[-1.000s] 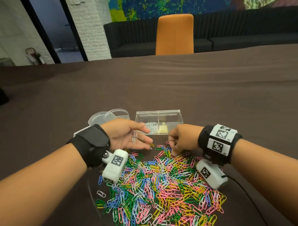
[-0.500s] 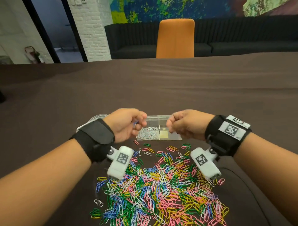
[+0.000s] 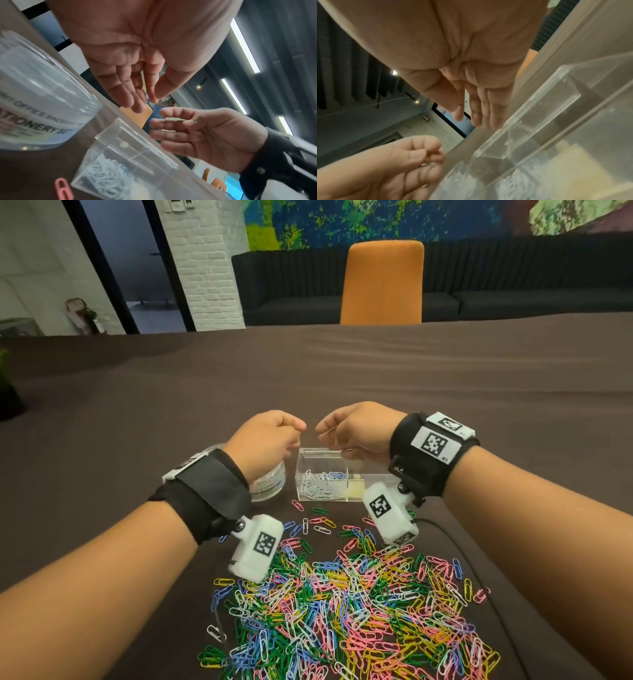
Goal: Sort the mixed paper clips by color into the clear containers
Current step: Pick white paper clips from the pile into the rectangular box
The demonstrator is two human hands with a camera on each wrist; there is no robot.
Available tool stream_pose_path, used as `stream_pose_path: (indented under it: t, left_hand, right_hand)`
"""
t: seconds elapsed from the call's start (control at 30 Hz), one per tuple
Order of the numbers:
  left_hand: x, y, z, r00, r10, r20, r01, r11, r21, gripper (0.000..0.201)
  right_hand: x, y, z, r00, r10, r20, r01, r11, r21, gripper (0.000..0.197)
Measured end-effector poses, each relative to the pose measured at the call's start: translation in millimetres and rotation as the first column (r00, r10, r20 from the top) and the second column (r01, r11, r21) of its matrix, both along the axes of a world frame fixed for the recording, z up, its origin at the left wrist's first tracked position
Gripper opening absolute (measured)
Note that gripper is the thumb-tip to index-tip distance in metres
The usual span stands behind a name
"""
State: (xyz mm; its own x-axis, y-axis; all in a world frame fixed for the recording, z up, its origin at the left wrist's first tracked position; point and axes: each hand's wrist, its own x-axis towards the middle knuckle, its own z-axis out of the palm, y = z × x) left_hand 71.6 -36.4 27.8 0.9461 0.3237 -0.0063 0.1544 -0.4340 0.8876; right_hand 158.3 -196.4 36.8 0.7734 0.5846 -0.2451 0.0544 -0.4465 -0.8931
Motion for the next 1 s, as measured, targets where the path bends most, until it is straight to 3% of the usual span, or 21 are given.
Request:
stream_pose_path:
  t: [0.07, 0.13, 0.23, 0.33, 0.43, 0.6, 0.7, 0.93, 1.0]
  left_hand:
    - [-5, 3, -5, 1.0, -0.015, 0.001, 0.015, 0.997, 0.069, 0.02]
    - [-6, 6, -13, 0.999, -0.05, -0.009, 0.051, 0.975, 0.218, 0.015]
    - [1, 6, -22, 0.993, -0.085, -0.076, 0.113, 0.812, 0.572, 0.01]
    - [5, -1, -21, 0.978, -0.097, -0.182, 0.2, 0.668, 0.717, 0.006]
    - [7, -5, -23, 0.967, -0.092, -0.239, 0.242, 0.63, 0.738, 0.011]
    - [9, -5, -27, 0.966, -0.078, -0.248, 0.237, 0.655, 0.718, 0.017]
    - [9, -5, -28, 0.967, -0.088, -0.239, 0.239, 0.642, 0.729, 0.018]
    - [8, -4, -31, 0.966, -0.099, -0.237, 0.244, 0.639, 0.729, 0.017]
    - [9, -4, -32, 0.968, -0.097, -0.233, 0.24, 0.641, 0.729, 0.015]
  right_hand:
    - [-1, -7, -1, 1.0, 0.0, 0.009, 0.0, 1.0, 0.031, 0.034]
    - [-1, -14, 0, 0.993, 0.005, 0.119, -0.004, 1.0, -0.004, 0.026]
    - [2, -14, 0, 0.859, 0.151, 0.489, 0.036, 0.935, -0.352, 0.014]
    - [2, 6, -9, 0.729, 0.384, 0.566, 0.119, 0.744, -0.658, 0.012]
    - [6, 27, -19, 0.693, 0.507, 0.512, 0.166, 0.579, -0.798, 0.021]
    - [5, 44, -26, 0.676, 0.595, 0.433, 0.167, 0.449, -0.878, 0.008]
    - [2, 46, -28, 0.648, 0.613, 0.451, 0.197, 0.438, -0.877, 0.022]
    - [4, 46, -30, 0.713, 0.541, 0.446, 0.196, 0.457, -0.868, 0.025]
    - [4, 46, -31, 0.762, 0.488, 0.425, 0.18, 0.471, -0.863, 0.022]
